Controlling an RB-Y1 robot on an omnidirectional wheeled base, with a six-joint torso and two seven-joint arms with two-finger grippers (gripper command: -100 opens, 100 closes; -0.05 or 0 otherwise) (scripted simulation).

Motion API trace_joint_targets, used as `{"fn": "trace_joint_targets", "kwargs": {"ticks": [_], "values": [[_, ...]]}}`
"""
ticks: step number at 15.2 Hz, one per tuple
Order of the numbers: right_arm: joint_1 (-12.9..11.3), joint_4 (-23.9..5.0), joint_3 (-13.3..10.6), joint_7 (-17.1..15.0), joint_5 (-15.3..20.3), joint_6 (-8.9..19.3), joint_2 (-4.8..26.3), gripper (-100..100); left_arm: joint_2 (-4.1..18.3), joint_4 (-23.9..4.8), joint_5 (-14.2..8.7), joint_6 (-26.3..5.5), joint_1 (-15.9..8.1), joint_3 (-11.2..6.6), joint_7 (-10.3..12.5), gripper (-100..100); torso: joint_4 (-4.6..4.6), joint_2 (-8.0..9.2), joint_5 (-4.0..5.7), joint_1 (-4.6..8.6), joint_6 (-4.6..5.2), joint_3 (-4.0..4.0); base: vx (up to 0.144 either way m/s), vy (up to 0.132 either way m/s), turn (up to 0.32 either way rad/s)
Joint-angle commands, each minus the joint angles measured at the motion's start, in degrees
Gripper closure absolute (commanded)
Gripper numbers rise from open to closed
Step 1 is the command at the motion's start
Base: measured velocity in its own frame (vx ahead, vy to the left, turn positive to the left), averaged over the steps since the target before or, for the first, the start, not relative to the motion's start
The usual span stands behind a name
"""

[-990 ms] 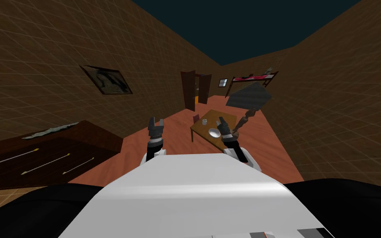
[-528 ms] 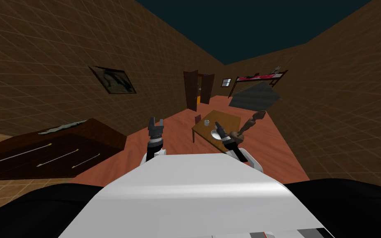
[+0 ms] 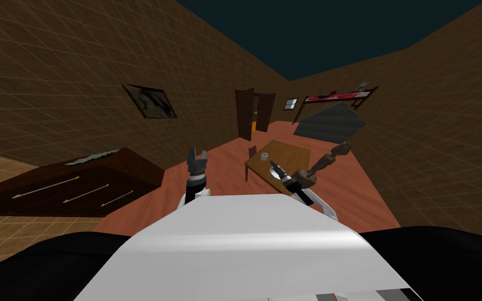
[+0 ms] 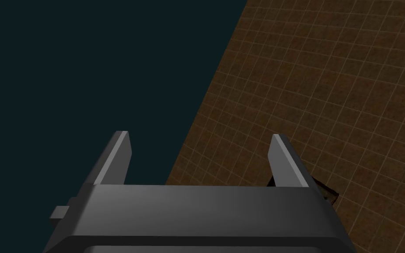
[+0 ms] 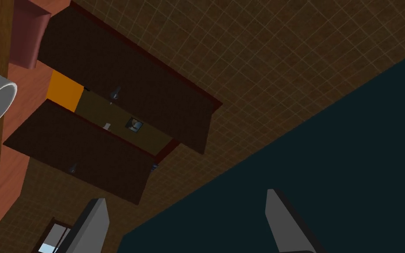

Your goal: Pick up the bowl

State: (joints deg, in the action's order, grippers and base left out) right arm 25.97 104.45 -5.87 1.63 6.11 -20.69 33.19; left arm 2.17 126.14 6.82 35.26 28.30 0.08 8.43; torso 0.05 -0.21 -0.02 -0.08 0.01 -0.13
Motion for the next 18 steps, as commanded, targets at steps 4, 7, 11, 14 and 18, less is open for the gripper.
{"fn": "trace_joint_targets", "kwargs": {"ticks": [4, 7, 11, 14, 18], "values": [[-1.16, -6.18, -2.31, 1.87, 1.95, -0.08, 4.77, -100, 0.0, 0.0, 0.0, 0.0, 0.0, 0.0, 0.0, 0, -0.01, 0.04, 0.0, -0.01, -0.01, 0.02, 0.037, 0.021, 0.072], [-1.52, -9.95, -3.38, 2.73, 2.85, -0.13, 6.89, -100, 0.0, 0.0, 0.0, 0.0, 0.0, 0.0, 0.0, 0, -0.01, 0.01, -0.01, -0.03, -0.02, 0.01, 0.045, 0.031, 0.103], [-2.21, -15.59, -5.64, 4.46, 4.64, -0.28, 10.94, -100, 0.0, 0.0, 0.0, 0.0, 0.0, 0.0, 0.0, 0, 0.0, 0.01, -0.01, -0.04, -0.01, 0.01, 0.045, 0.034, 0.083], [-2.54, -20.16, -6.82, 5.32, 5.53, -0.37, 12.85, -100, 0.0, 0.0, 0.0, 0.0, 0.0, 0.01, 0.0, 0, 0.01, -0.05, -0.02, -0.11, -0.02, -0.02, 0.06, 0.047, 0.105], [-2.86, -23.51, -8.03, 6.18, 6.42, -0.48, 14.69, -100, 0.0, 0.0, 0.0, 0.0, 0.0, 0.0, 0.0, 0, -0.01, 0.02, -0.02, -0.1, -0.02, 0.01, 0.038, 0.035, 0.065]]}}
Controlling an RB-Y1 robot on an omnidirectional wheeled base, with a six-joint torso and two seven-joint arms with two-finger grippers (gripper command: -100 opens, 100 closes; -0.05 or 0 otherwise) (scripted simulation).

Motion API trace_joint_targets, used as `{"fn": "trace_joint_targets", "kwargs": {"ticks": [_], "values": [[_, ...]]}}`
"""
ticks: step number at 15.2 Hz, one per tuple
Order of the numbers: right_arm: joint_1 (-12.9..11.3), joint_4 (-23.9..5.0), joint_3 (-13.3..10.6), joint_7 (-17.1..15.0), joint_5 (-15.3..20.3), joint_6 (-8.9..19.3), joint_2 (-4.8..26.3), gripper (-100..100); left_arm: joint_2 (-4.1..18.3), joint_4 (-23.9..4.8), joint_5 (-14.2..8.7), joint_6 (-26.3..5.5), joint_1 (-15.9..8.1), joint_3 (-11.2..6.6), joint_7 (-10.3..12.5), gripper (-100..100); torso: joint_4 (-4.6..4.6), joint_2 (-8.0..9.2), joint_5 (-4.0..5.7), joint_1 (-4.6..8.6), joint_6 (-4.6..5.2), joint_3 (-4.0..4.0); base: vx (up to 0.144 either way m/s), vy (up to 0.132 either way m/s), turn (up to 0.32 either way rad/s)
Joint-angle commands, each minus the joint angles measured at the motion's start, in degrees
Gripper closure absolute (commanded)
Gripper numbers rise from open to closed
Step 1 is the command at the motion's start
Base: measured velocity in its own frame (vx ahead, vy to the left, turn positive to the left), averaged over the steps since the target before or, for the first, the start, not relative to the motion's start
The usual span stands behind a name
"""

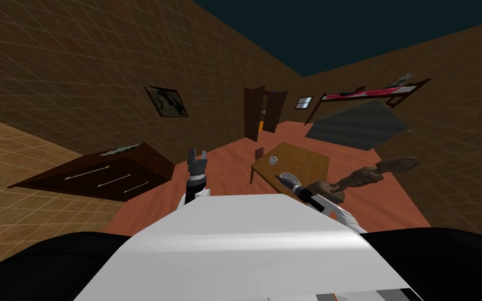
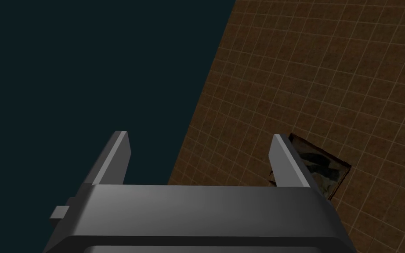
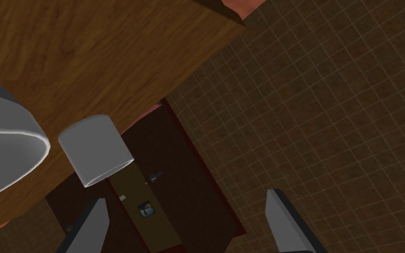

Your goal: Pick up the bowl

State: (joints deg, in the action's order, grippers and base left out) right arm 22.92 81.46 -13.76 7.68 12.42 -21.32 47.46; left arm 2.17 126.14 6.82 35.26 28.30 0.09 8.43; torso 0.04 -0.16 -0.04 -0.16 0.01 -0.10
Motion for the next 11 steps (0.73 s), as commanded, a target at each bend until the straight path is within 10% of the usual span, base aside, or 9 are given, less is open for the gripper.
{"fn": "trace_joint_targets", "kwargs": {"ticks": [1, 11], "values": [[-0.11, -2.86, -1.38, 0.97, 0.98, 0.02, 2.16, -100, 0.0, 0.0, 0.0, 0.0, 0.0, 0.0, 0.0, 0, 0.0, 0.0, 0.0, 0.0, 0.0, 0.0, 0.043, 0.036, 0.086], [-1.08, -14.72, -6.55, 4.15, 4.3, -0.6, 8.19, -100, 0.0, 0.0, 0.0, 0.0, 0.0, 0.01, 0.0, 0, 0.01, -0.05, -0.05, -0.16, 0.0, -0.02, 0.05, 0.06, 0.099]]}}
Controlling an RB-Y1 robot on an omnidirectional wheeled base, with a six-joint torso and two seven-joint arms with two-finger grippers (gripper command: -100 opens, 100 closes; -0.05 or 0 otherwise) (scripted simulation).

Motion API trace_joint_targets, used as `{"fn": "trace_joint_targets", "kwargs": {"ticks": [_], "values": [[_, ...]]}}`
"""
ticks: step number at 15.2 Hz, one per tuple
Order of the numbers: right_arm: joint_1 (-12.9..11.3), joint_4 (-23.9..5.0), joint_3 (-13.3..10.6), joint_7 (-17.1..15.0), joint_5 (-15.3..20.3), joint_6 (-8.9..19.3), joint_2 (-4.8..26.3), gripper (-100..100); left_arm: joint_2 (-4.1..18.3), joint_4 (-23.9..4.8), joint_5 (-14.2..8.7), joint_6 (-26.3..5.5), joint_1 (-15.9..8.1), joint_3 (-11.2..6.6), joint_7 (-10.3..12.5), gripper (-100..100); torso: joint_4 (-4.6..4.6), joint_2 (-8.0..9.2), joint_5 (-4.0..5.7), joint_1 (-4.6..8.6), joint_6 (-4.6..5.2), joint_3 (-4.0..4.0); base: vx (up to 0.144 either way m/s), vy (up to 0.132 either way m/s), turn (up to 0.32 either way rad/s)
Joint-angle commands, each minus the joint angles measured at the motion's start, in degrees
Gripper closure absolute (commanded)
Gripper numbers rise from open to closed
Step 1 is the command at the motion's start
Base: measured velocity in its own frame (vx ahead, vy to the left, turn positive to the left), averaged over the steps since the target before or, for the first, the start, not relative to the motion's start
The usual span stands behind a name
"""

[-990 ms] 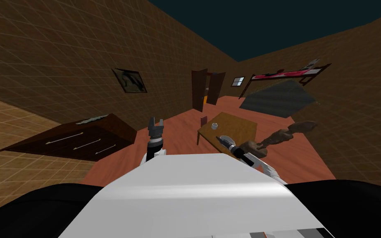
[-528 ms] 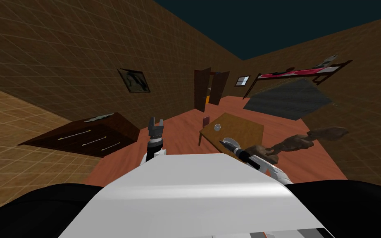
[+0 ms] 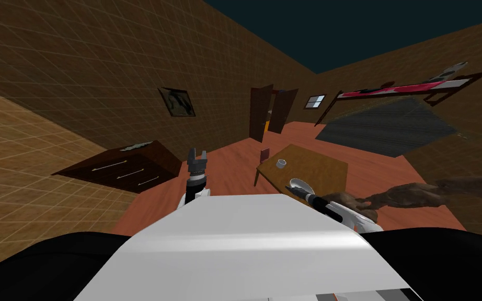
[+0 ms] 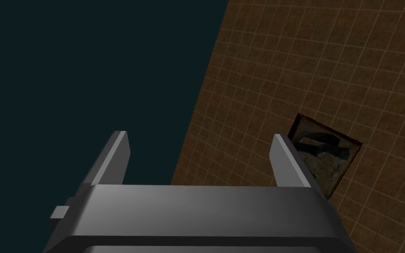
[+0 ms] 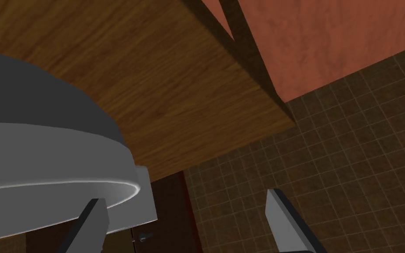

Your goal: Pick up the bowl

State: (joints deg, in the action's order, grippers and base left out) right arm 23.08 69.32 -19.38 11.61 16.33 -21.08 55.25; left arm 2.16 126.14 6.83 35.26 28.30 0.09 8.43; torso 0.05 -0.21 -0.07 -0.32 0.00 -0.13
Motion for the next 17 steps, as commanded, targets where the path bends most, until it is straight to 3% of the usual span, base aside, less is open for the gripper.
{"fn": "trace_joint_targets", "kwargs": {"ticks": [1, 5, 6, 8, 13, 17], "values": [[-1.24, -2.86, -0.93, 0.23, 0.39, -0.83, 0.4, -100, 0.0, 0.0, 0.0, 0.0, 0.0, 0.0, 0.0, 0, 0.0, 0.0, 0.0, 0.0, 0.0, 0.0, 0.034, 0.049, 0.029], [-1.42, -6.23, -2.26, 0.96, 1.16, -1.02, 1.64, -100, 0.0, 0.0, 0.0, 0.0, 0.0, 0.0, 0.0, 0, -0.03, 0.1, 0.01, 0.07, 0.0, 0.06, 0.024, 0.04, 0.057], [-1.57, -7.76, -3.58, 1.66, 1.9, -1.21, 2.76, -100, 0.0, 0.0, 0.0, 0.0, 0.0, 0.0, 0.0, 0, -0.03, 0.12, 0.02, 0.09, 0.02, 0.07, 0.037, 0.059, 0.079], [-1.57, -8.9, -3.58, 1.66, 1.9, -1.21, 2.76, -100, 0.0, 0.0, 0.0, 0.0, 0.0, 0.0, 0.0, 0, -0.02, 0.07, 0.0, 0.01, 0.0, 0.04, 0.041, 0.057, 0.064], [-1.9, -16.15, -7.41, 3.56, 3.92, -1.78, 5.56, -100, 0.0, 0.0, 0.0, 0.0, 0.0, 0.0, 0.0, 0, -0.01, 0.03, -0.03, -0.09, 0.0, 0.02, 0.047, 0.076, 0.1], [-2.04, -19.61, -9.7, 4.63, 5.05, -2.14, 6.98, -100, 0.0, 0.0, 0.0, 0.0, 0.0, 0.0, 0.0, 0, -0.01, 0.06, -0.04, -0.13, 0.0, 0.03, 0.047, 0.088, 0.085]]}}
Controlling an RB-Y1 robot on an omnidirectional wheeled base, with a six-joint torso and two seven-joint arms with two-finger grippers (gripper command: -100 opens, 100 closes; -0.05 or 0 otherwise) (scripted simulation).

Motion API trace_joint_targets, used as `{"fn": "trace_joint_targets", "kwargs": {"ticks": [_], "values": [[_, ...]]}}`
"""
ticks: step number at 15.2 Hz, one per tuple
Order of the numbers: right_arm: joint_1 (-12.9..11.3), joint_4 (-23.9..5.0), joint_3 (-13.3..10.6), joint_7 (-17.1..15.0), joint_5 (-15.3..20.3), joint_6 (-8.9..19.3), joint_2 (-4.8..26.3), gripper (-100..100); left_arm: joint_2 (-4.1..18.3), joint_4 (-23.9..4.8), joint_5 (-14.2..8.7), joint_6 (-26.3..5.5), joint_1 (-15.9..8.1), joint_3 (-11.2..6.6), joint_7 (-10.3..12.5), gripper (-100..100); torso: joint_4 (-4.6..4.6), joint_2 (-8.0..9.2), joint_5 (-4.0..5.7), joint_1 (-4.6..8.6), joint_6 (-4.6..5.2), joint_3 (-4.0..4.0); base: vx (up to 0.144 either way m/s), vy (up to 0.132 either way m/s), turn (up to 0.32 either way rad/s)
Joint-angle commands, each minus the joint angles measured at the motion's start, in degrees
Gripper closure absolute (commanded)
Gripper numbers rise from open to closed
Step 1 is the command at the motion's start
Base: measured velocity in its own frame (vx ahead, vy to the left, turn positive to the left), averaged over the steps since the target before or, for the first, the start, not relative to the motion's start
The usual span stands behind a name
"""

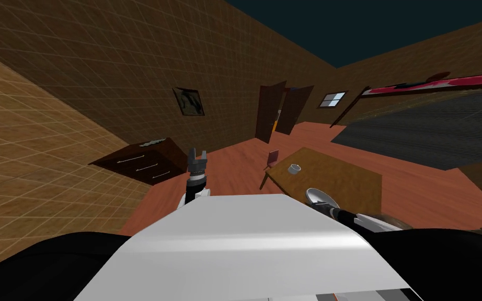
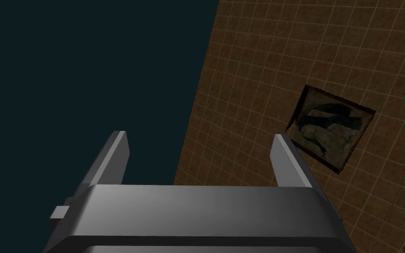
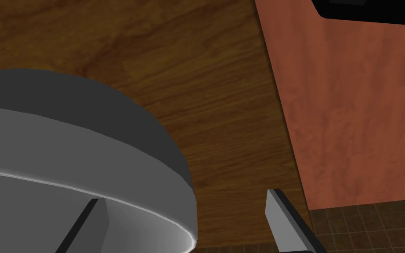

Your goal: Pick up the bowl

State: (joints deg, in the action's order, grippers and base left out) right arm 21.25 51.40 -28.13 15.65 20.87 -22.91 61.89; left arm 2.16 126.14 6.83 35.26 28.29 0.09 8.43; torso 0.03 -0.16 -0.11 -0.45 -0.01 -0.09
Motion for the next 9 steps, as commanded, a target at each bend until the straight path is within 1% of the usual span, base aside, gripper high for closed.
{"fn": "trace_joint_targets", "kwargs": {"ticks": [1, 2, 3, 5, 6, 7, 9], "values": [[-0.21, -2.33, -0.94, 0.59, 0.51, -0.32, 0.33, -100, 0.0, 0.0, 0.0, 0.0, 0.0, 0.0, 0.0, 0, 0.0, 0.0, 0.0, 0.0, 0.0, 0.0, 0.043, 0.074, 0.08], [-0.26, -4.12, -1.98, 1.05, 1.01, -0.49, 0.91, -100, 0.0, 0.0, 0.0, 0.0, 0.0, 0.0, 0.0, 0, 0.0, 0.01, 0.01, 0.03, 0.01, 0.0, 0.039, 0.077, 0.105], [-0.26, -4.12, -1.98, 1.05, 1.01, -0.49, 0.91, -100, 0.0, 0.0, 0.0, 0.0, 0.0, 0.0, 0.0, 0, 0.0, 0.02, 0.01, 0.04, 0.0, 0.01, 0.038, 0.075, 0.077], [-0.34, -7.12, -3.78, 1.83, 1.84, -0.79, 1.83, -100, 0.0, 0.0, 0.0, 0.0, 0.0, 0.0, 0.0, 0, -0.01, 0.02, 0.02, 0.04, 0.0, 0.01, 0.049, 0.088, 0.096], [-0.39, -9.27, -5.14, 2.39, 2.44, -1.03, 2.43, -100, 0.0, 0.0, 0.0, 0.0, 0.0, 0.0, 0.0, 0, 0.0, 0.0, 0.01, -0.01, 0.0, 0.0, 0.073, 0.137, 0.157], [-0.39, -9.27, -5.14, 2.39, 2.44, -1.03, 2.43, -100, 0.0, 0.0, 0.0, 0.0, 0.0, 0.0, 0.0, 0, 0.01, -0.05, -0.02, -0.13, -0.02, -0.03, 0.074, 0.125, 0.122], [-0.41, -10.48, -5.93, 2.7, 2.78, -1.18, 2.74, -100, 0.0, 0.0, 0.0, 0.0, 0.0, 0.0, 0.0, 0, 0.01, -0.04, -0.03, -0.09, 0.02, -0.03, 0.052, 0.082, 0.054]]}}
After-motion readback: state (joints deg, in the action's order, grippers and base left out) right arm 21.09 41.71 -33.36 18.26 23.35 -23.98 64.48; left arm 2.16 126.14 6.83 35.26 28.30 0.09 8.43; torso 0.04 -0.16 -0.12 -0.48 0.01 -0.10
